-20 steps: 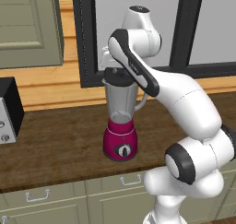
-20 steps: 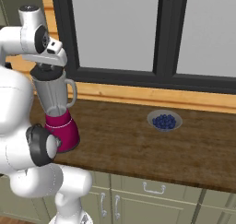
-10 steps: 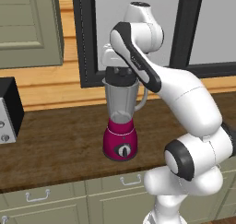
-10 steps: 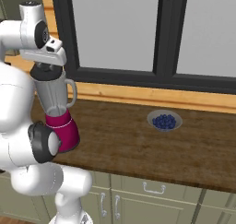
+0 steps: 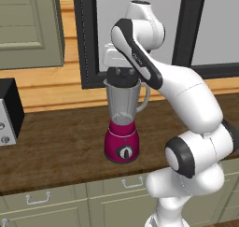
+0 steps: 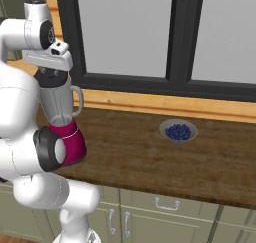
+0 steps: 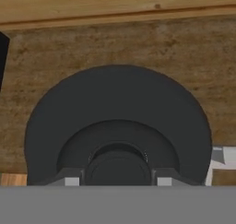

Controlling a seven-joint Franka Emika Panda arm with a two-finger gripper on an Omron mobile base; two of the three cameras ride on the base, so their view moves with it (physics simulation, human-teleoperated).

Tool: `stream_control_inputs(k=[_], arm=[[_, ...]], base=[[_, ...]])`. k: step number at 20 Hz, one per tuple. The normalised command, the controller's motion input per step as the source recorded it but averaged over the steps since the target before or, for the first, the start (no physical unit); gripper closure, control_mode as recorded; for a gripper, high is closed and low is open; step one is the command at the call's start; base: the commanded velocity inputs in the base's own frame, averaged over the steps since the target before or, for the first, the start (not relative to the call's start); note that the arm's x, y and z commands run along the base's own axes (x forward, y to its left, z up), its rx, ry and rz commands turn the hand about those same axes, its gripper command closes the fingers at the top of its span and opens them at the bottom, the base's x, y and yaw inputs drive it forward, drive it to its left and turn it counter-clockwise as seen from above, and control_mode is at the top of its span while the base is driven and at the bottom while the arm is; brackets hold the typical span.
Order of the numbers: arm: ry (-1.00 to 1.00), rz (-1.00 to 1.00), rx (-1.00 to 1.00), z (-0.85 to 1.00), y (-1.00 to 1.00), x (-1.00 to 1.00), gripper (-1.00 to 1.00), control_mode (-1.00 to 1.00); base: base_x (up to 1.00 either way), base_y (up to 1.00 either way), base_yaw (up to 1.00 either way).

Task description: Close the lid blender by securely placing the lid on top.

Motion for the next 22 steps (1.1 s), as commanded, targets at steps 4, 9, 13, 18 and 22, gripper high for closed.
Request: stream_control_inputs(k=[4, 9, 13, 18, 22], arm=[[0.03, 0.00, 0.00, 0.17, 0.00, 0.00, 1.00, -1.00], [0.04, 0.00, 0.00, 0.23, 0.00, -0.01, 1.00, -1.00], [0.06, 0.00, 0.00, 0.07, 0.00, -0.08, 1.00, -1.00], [0.02, 0.00, 0.00, 0.00, 0.00, -0.02, 1.00, -1.00], [0.00, 0.00, 0.00, 0.00, 0.00, 0.00, 1.00, -1.00]], base=[[0.00, 0.00, 0.00], [0.00, 0.00, 0.00], [0.00, 0.00, 0.00], [0.00, 0.00, 0.00], [0.00, 0.00, 0.00]])
